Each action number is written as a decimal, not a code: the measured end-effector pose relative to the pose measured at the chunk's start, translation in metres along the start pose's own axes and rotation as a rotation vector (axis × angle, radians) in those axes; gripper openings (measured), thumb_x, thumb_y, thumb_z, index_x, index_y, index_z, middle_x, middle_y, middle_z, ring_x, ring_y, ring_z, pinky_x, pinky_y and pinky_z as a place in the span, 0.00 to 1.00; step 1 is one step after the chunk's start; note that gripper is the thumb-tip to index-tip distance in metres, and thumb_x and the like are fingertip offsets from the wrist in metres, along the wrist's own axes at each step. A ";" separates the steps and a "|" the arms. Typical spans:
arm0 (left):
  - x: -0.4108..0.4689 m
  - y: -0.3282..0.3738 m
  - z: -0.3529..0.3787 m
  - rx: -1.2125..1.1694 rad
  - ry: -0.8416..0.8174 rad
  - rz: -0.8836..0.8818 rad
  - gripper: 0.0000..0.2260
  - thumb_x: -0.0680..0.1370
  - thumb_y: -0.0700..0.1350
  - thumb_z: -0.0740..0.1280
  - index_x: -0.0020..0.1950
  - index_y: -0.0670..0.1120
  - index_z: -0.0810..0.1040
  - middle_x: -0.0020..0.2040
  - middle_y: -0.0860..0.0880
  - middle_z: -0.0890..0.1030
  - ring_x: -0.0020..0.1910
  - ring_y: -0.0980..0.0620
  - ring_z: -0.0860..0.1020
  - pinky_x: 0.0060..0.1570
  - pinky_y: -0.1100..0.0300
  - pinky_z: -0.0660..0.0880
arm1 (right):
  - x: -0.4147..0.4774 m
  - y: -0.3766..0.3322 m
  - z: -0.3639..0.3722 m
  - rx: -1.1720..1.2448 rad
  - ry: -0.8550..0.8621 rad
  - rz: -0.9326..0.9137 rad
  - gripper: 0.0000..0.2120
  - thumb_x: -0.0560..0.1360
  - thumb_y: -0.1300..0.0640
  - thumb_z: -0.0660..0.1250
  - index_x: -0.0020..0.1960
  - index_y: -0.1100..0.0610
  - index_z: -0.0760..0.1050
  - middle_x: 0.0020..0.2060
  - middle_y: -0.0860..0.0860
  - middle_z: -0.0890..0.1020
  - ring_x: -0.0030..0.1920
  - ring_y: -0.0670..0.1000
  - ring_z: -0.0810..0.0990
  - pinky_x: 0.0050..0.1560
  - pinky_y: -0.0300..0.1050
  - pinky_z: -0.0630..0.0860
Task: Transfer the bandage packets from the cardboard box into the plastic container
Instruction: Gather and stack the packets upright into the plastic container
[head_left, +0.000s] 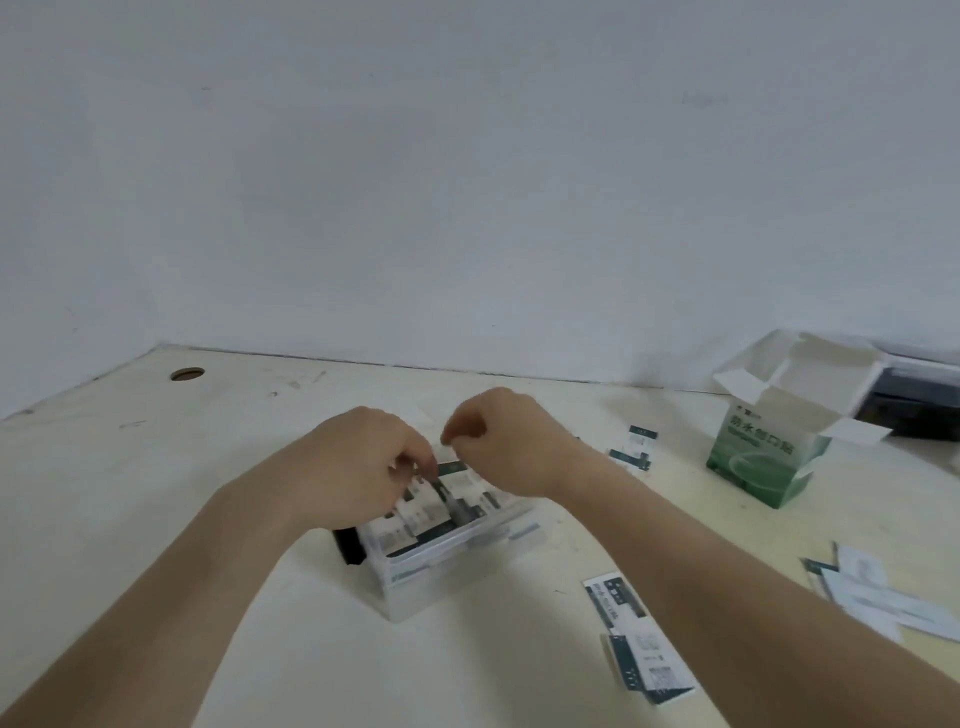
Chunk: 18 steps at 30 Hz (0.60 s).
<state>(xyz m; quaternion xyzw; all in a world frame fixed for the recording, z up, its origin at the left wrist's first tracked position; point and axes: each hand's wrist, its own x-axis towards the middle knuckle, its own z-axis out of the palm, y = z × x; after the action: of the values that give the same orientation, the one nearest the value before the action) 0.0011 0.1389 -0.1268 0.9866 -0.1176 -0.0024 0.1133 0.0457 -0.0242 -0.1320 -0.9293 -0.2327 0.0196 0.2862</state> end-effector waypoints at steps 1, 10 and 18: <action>0.001 0.007 -0.002 -0.037 0.069 0.011 0.17 0.76 0.38 0.59 0.50 0.58 0.82 0.48 0.58 0.79 0.44 0.58 0.77 0.49 0.61 0.74 | -0.007 0.006 -0.011 0.093 0.087 -0.004 0.11 0.76 0.62 0.61 0.49 0.52 0.82 0.43 0.47 0.83 0.39 0.49 0.82 0.37 0.35 0.75; -0.002 0.119 0.045 -0.190 -0.039 0.350 0.09 0.77 0.45 0.65 0.51 0.57 0.82 0.50 0.61 0.79 0.49 0.62 0.75 0.52 0.67 0.71 | -0.095 0.088 -0.101 -0.075 -0.103 0.250 0.20 0.73 0.46 0.72 0.63 0.46 0.74 0.54 0.45 0.79 0.52 0.47 0.80 0.54 0.42 0.76; 0.004 0.188 0.116 -0.019 -0.176 0.579 0.27 0.76 0.66 0.58 0.74 0.67 0.55 0.78 0.55 0.49 0.76 0.57 0.44 0.76 0.50 0.45 | -0.155 0.160 -0.110 -0.335 -0.301 0.505 0.28 0.79 0.43 0.61 0.76 0.46 0.57 0.75 0.51 0.64 0.71 0.55 0.67 0.69 0.50 0.64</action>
<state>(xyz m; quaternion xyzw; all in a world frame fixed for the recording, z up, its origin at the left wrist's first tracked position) -0.0422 -0.0662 -0.1974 0.9070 -0.4032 -0.0565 0.1082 -0.0059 -0.2667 -0.1422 -0.9783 -0.0351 0.1885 0.0781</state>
